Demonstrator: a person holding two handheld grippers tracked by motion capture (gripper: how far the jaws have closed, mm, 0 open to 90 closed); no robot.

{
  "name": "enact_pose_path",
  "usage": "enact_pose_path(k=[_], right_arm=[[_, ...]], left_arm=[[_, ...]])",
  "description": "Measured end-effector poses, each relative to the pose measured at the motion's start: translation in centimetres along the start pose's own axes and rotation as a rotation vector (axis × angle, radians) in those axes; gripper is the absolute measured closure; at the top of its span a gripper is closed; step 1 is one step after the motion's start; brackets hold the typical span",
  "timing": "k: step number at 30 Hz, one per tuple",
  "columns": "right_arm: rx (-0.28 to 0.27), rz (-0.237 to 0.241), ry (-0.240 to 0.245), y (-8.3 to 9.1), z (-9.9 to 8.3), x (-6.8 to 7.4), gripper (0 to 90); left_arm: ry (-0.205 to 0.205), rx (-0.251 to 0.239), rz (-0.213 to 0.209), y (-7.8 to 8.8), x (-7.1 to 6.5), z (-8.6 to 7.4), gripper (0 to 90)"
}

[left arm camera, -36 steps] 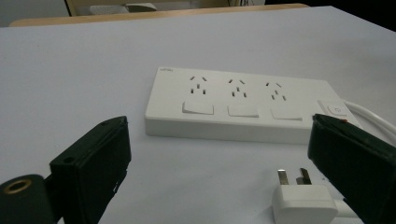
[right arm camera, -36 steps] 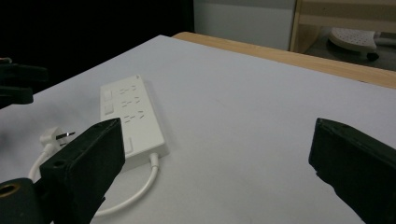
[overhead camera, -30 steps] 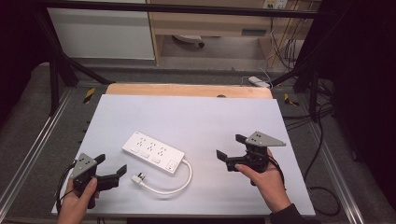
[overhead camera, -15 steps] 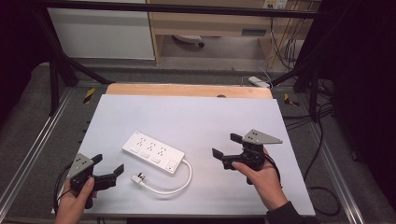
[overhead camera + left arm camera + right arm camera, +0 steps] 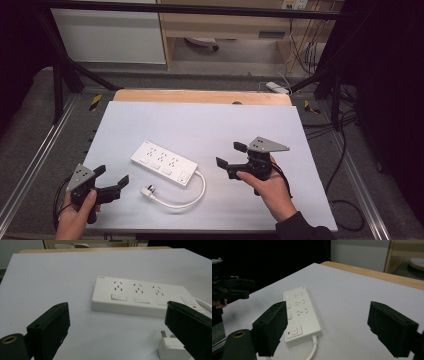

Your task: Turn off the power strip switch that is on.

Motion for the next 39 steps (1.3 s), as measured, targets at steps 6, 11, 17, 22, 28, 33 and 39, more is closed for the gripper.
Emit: enact_pose_path(k=[6,11,17,22,28,33,39], right_arm=[[-0.008,0.023,0.022,-0.6,0.3,1.2,27.2],[-0.015,0.05,0.042,-1.3,0.5,2.6,41.1],[-0.018,0.065,0.046,-1.7,0.6,3.2,49.6],[-0.021,0.088,0.053,-1.9,0.9,3.9,56.5],[-0.03,0.114,0.069,-2.3,1.2,4.8,68.6],[-0.03,0.141,0.075,-2.7,1.4,5.5,80.4],[-0.032,0.158,0.074,-3.3,1.6,6.3,88.6]], left_arm=[[0.008,-0.001,0.001,0.1,0.2,-0.1,5.9],[0.015,-0.005,0.003,0.2,0.3,-0.1,5.9],[0.013,-0.006,0.003,0.3,0.4,-0.1,5.9],[0.016,-0.006,0.004,0.3,0.5,-0.1,5.9],[0.011,-0.009,0.01,0.3,0.5,-0.1,5.9],[0.011,-0.007,0.011,0.3,0.5,-0.1,5.9],[0.014,-0.009,0.011,0.3,0.5,-0.1,5.9]])
Point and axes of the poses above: each handheld gripper's, and its own axes: y roughly backward along the jaws, z roughly out of its top, x roughly to its left, the point moved 7 cm from there along -y, roughly forward along the jaws, and after that the axes turned 14 degrees about -z, right-handed, at the moved point
